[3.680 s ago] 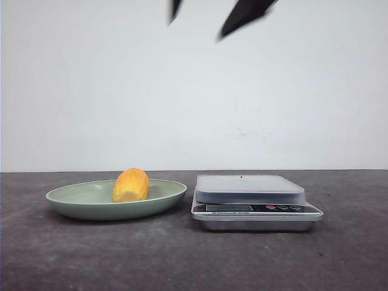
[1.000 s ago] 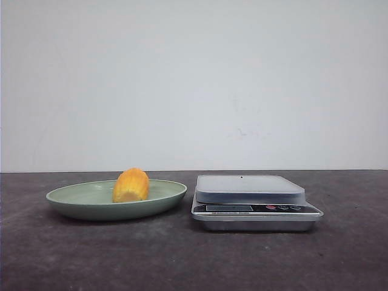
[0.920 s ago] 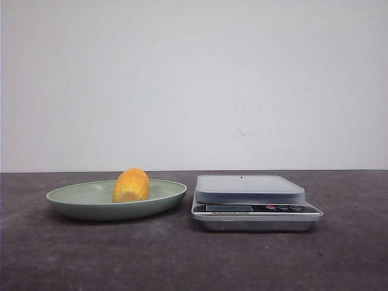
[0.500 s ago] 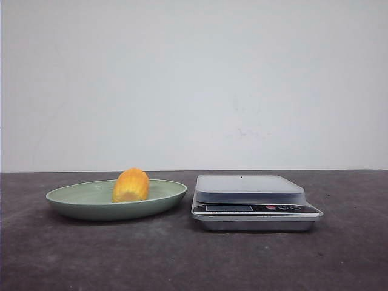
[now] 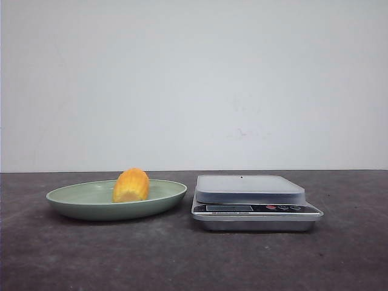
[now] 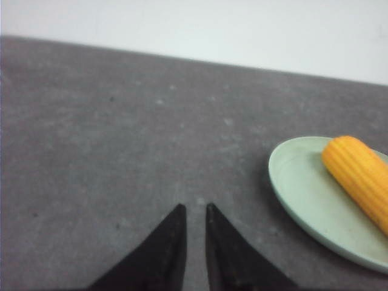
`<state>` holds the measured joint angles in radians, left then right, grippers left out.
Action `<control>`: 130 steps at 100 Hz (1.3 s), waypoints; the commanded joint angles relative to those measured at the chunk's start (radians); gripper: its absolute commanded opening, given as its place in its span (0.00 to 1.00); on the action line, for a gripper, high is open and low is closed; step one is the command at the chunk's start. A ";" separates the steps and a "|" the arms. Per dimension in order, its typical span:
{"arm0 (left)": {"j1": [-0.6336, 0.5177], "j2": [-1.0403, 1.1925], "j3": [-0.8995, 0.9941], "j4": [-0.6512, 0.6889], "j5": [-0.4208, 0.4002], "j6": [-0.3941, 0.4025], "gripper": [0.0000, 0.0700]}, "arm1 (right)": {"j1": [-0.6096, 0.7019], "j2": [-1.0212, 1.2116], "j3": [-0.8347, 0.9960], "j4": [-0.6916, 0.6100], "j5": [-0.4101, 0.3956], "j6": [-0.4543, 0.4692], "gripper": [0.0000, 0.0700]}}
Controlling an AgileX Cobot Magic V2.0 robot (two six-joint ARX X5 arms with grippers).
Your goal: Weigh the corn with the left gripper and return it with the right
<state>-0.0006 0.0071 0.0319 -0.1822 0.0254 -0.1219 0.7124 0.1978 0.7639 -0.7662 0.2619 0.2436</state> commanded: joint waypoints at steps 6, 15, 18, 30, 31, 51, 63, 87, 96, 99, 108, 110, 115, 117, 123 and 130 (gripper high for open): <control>0.000 -0.004 -0.010 0.007 0.001 0.007 0.02 | 0.007 0.002 0.008 0.011 0.000 0.011 0.02; 0.000 -0.004 -0.010 0.006 0.001 0.007 0.02 | 0.007 0.002 0.008 0.011 0.000 0.011 0.02; 0.000 -0.004 -0.010 0.006 0.001 0.007 0.02 | 0.007 0.002 0.008 0.011 0.000 0.010 0.02; 0.000 -0.004 -0.010 0.006 0.001 0.008 0.02 | 0.007 0.002 0.008 0.011 0.000 0.010 0.02; 0.000 -0.004 -0.010 0.006 0.001 0.007 0.02 | 0.007 0.002 0.008 0.011 0.000 0.011 0.02; 0.000 -0.004 -0.010 0.006 0.001 0.007 0.02 | 0.007 0.002 0.008 0.011 0.000 0.011 0.02; 0.000 -0.004 -0.010 0.006 0.001 0.007 0.02 | 0.007 0.002 0.008 0.011 0.000 0.010 0.02; 0.000 -0.004 -0.010 0.006 0.001 0.007 0.02 | -0.085 -0.018 0.002 0.047 0.013 -0.131 0.02; 0.000 -0.004 -0.010 0.006 0.001 0.007 0.02 | -0.214 -0.039 -0.023 0.107 -0.027 -0.204 0.02; 0.000 -0.004 -0.010 0.006 0.001 0.008 0.02 | -0.254 -0.048 -0.040 0.142 -0.030 -0.228 0.02; 0.000 -0.004 -0.010 0.006 0.001 0.007 0.02 | -0.357 -0.080 -0.131 0.304 -0.026 -0.288 0.02; 0.000 -0.004 -0.010 0.006 0.001 0.007 0.02 | -0.379 -0.089 -0.158 0.348 -0.028 -0.290 0.02; 0.000 -0.004 -0.010 0.006 0.001 0.007 0.02 | -0.429 -0.111 -0.230 0.441 -0.031 -0.286 0.02; 0.000 -0.004 -0.010 0.006 0.001 0.007 0.02 | -0.447 -0.119 -0.260 0.467 -0.037 -0.277 0.02; 0.000 -0.004 -0.010 0.006 0.001 0.007 0.02 | -0.498 -0.144 -0.345 0.517 -0.082 -0.260 0.02; 0.000 -0.004 -0.010 0.006 0.001 0.007 0.02 | -0.550 -0.169 -0.436 0.536 -0.125 -0.248 0.02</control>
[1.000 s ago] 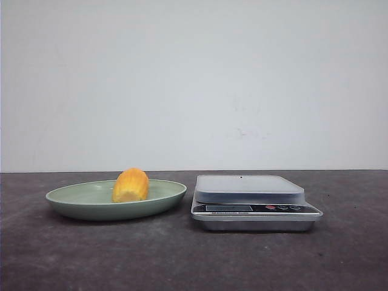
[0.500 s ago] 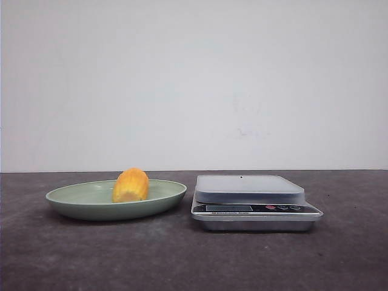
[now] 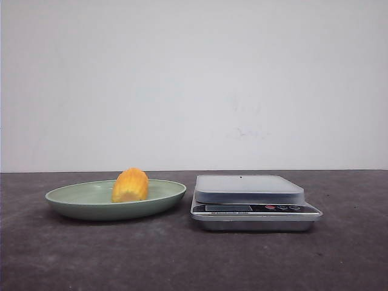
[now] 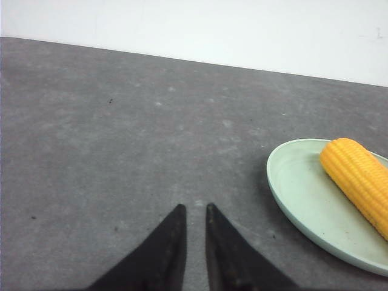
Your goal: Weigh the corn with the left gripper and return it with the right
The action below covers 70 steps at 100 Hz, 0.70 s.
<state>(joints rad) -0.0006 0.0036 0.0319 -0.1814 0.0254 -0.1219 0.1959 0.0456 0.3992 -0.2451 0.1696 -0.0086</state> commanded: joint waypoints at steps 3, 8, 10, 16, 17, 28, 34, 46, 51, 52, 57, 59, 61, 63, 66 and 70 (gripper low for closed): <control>0.000 0.000 -0.010 0.006 0.001 0.007 0.02 | -0.053 -0.026 -0.106 0.018 -0.043 0.005 0.02; 0.000 0.000 -0.010 0.006 0.001 0.007 0.02 | -0.081 -0.037 -0.158 0.029 -0.047 0.010 0.02; 0.000 0.000 -0.010 0.006 0.001 0.007 0.02 | -0.092 -0.040 -0.177 0.033 -0.047 0.013 0.02; 0.000 0.000 -0.010 0.006 0.001 0.007 0.02 | -0.119 -0.041 -0.222 0.038 -0.046 0.026 0.02; 0.000 0.000 -0.010 0.006 0.001 0.007 0.02 | -0.123 -0.041 -0.229 0.038 -0.046 0.028 0.02; 0.000 0.000 -0.010 0.006 0.001 0.007 0.02 | -0.151 -0.041 -0.281 0.041 -0.047 0.035 0.02; 0.000 0.000 -0.010 0.006 0.001 0.007 0.02 | -0.154 -0.041 -0.306 0.046 -0.047 0.035 0.02; 0.000 0.000 -0.010 0.006 0.001 0.007 0.02 | -0.154 -0.042 -0.347 0.045 -0.046 0.034 0.02; 0.000 0.000 -0.010 0.006 0.001 0.007 0.02 | -0.154 -0.042 -0.364 0.046 -0.047 0.034 0.02; 0.000 0.000 -0.010 0.006 0.001 0.007 0.02 | -0.154 -0.042 -0.367 0.046 -0.047 0.035 0.02; 0.000 0.000 -0.010 0.006 0.001 0.007 0.02 | -0.154 -0.042 -0.381 0.059 -0.060 0.035 0.02; 0.000 0.000 -0.010 0.006 0.001 0.007 0.02 | -0.154 -0.042 -0.382 0.066 -0.068 0.035 0.02; 0.000 0.000 -0.010 0.006 0.001 0.007 0.02 | -0.154 -0.042 -0.383 0.076 -0.074 0.034 0.02; 0.000 0.000 -0.010 0.006 0.001 0.007 0.02 | -0.154 -0.042 -0.386 0.082 -0.076 0.031 0.02; 0.000 0.000 -0.010 0.006 0.001 0.007 0.02 | -0.154 -0.042 -0.386 0.080 -0.075 0.024 0.02; 0.000 0.000 -0.010 0.006 0.001 0.007 0.02 | -0.154 -0.042 -0.386 0.075 -0.076 0.023 0.02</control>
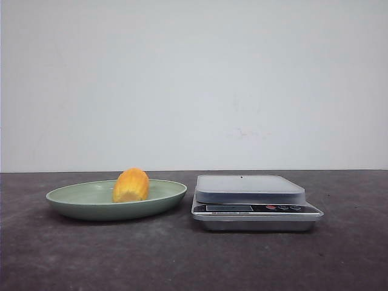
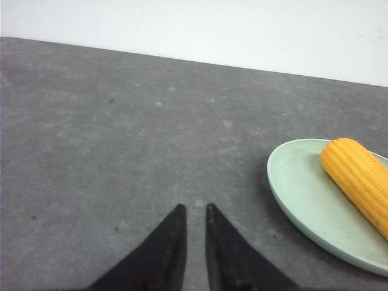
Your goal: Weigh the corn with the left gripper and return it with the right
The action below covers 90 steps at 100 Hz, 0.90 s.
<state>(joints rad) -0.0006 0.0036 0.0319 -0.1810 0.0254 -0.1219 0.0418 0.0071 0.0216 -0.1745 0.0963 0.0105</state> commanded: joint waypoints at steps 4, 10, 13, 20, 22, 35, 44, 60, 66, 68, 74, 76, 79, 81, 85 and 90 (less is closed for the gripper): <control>0.000 0.000 -0.010 0.005 0.001 0.007 0.02 | 0.000 -0.003 -0.008 0.005 -0.003 0.012 0.02; 0.000 0.000 -0.010 0.005 0.001 0.007 0.02 | 0.002 -0.003 -0.008 0.010 -0.002 0.014 0.02; 0.000 0.000 -0.010 0.005 0.001 0.007 0.02 | 0.002 -0.003 -0.008 0.014 -0.002 0.014 0.02; 0.000 0.000 -0.010 0.005 0.001 0.007 0.02 | 0.002 -0.003 -0.008 0.018 -0.002 0.014 0.02; 0.000 0.000 -0.010 0.005 0.001 0.007 0.02 | 0.001 -0.003 -0.008 0.018 -0.001 0.014 0.02; 0.000 0.000 -0.010 0.005 0.001 0.007 0.02 | 0.001 -0.003 -0.008 0.017 -0.002 0.014 0.02; 0.000 0.000 -0.010 0.005 0.001 0.007 0.02 | 0.001 -0.003 -0.008 0.017 -0.001 0.014 0.02; 0.000 0.000 -0.010 0.005 0.001 0.008 0.02 | 0.001 -0.003 -0.008 0.017 -0.002 0.014 0.02; 0.000 0.000 -0.010 0.005 0.001 0.007 0.02 | 0.001 -0.003 -0.008 0.017 -0.002 0.014 0.02; 0.000 0.000 -0.010 0.005 0.001 0.007 0.02 | 0.001 -0.003 -0.008 0.017 -0.002 0.014 0.02; 0.000 0.000 -0.010 0.005 0.001 0.007 0.02 | 0.001 -0.003 -0.008 0.018 -0.002 0.014 0.02; 0.000 0.000 -0.010 0.005 0.001 0.007 0.02 | 0.001 -0.003 -0.008 0.017 -0.002 0.014 0.02; 0.000 0.000 -0.010 0.005 0.001 0.007 0.02 | 0.001 -0.003 -0.008 0.017 -0.002 0.014 0.02; 0.000 0.000 -0.010 0.005 0.001 0.007 0.02 | 0.001 -0.003 -0.008 0.018 -0.002 0.014 0.02; 0.000 0.000 -0.010 0.005 0.001 0.007 0.02 | 0.001 -0.003 -0.008 0.017 -0.002 0.014 0.02; 0.000 0.000 -0.010 0.005 0.001 0.008 0.02 | 0.001 -0.003 -0.008 0.018 -0.002 0.014 0.02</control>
